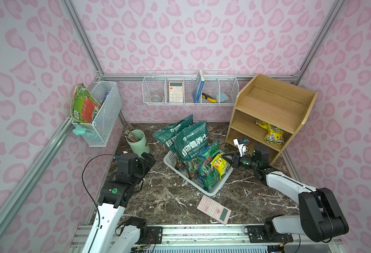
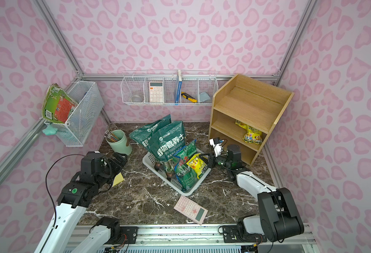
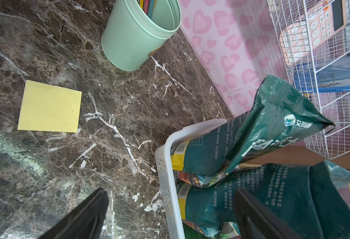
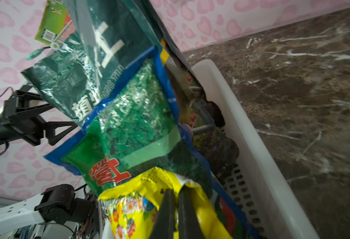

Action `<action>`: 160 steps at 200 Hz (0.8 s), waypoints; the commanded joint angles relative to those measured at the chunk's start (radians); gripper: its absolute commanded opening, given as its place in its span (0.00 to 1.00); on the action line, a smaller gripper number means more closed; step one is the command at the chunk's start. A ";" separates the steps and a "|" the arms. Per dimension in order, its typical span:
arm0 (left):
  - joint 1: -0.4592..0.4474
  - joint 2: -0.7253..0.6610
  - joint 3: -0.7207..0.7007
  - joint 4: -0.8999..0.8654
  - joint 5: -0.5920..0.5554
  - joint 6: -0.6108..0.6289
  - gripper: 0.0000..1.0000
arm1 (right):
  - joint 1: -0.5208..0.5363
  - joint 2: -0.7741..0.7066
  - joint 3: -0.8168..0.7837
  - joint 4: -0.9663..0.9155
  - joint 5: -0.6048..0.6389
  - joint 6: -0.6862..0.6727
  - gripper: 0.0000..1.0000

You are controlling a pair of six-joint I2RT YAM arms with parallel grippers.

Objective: Take down the fertilizer bag from the shelf
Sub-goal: Place the fertilizer bag in the storage box.

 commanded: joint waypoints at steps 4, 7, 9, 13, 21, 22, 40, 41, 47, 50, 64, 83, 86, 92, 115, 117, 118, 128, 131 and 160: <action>0.001 0.002 0.000 0.009 -0.004 0.017 0.99 | 0.006 -0.025 -0.040 -0.157 0.115 -0.057 0.00; 0.001 0.002 0.001 0.009 -0.004 0.017 0.99 | 0.008 -0.028 -0.044 -0.161 0.118 -0.055 0.00; 0.001 0.002 0.001 0.009 -0.003 0.017 0.99 | 0.011 -0.030 -0.046 -0.164 0.119 -0.055 0.00; 0.001 0.002 0.000 0.010 -0.003 0.017 0.99 | 0.013 -0.035 -0.050 -0.172 0.121 -0.058 0.00; 0.001 0.003 0.001 0.010 -0.003 0.017 0.99 | 0.021 -0.044 -0.052 -0.198 0.140 -0.067 0.00; 0.001 0.003 0.001 0.010 -0.003 0.017 0.99 | 0.023 -0.044 -0.052 -0.201 0.143 -0.068 0.00; 0.001 0.003 -0.001 0.009 -0.002 0.017 0.99 | 0.033 -0.083 -0.096 -0.209 0.194 -0.068 0.00; 0.001 0.002 -0.001 0.009 -0.002 0.017 0.99 | 0.033 -0.085 -0.098 -0.208 0.194 -0.067 0.00; 0.001 0.002 0.001 0.009 0.000 0.016 0.99 | 0.034 -0.094 -0.101 -0.208 0.193 -0.070 0.00; 0.001 0.003 0.001 0.009 -0.001 0.015 0.99 | 0.036 -0.100 -0.101 -0.210 0.193 -0.071 0.00; 0.000 0.001 0.000 0.009 -0.001 0.014 0.99 | 0.040 -0.131 -0.101 -0.220 0.212 -0.081 0.00; 0.001 0.000 -0.004 0.009 -0.006 0.015 0.99 | 0.046 -0.191 -0.108 -0.223 0.246 -0.088 0.00; 0.001 0.000 -0.003 0.011 -0.006 0.016 0.99 | 0.047 -0.201 -0.111 -0.223 0.250 -0.089 0.00; 0.001 -0.001 -0.003 0.010 -0.005 0.016 0.99 | 0.050 -0.223 -0.115 -0.223 0.262 -0.091 0.00; 0.000 -0.001 -0.002 0.010 -0.003 0.016 0.99 | 0.064 -0.307 -0.133 -0.216 0.297 -0.098 0.01; 0.001 -0.001 -0.002 0.009 -0.003 0.016 0.99 | 0.066 -0.313 -0.132 -0.217 0.300 -0.101 0.05; 0.001 -0.001 -0.002 0.009 -0.003 0.016 0.99 | 0.066 -0.317 -0.133 -0.216 0.302 -0.101 0.06; 0.001 -0.001 -0.002 0.009 -0.002 0.015 0.99 | 0.073 -0.355 -0.136 -0.222 0.334 -0.107 0.23; 0.001 -0.001 -0.002 0.009 -0.002 0.015 0.99 | 0.077 -0.367 -0.137 -0.224 0.350 -0.108 0.28; 0.001 0.002 0.000 0.011 0.001 0.012 0.99 | 0.093 -0.486 -0.153 -0.231 0.575 -0.103 0.70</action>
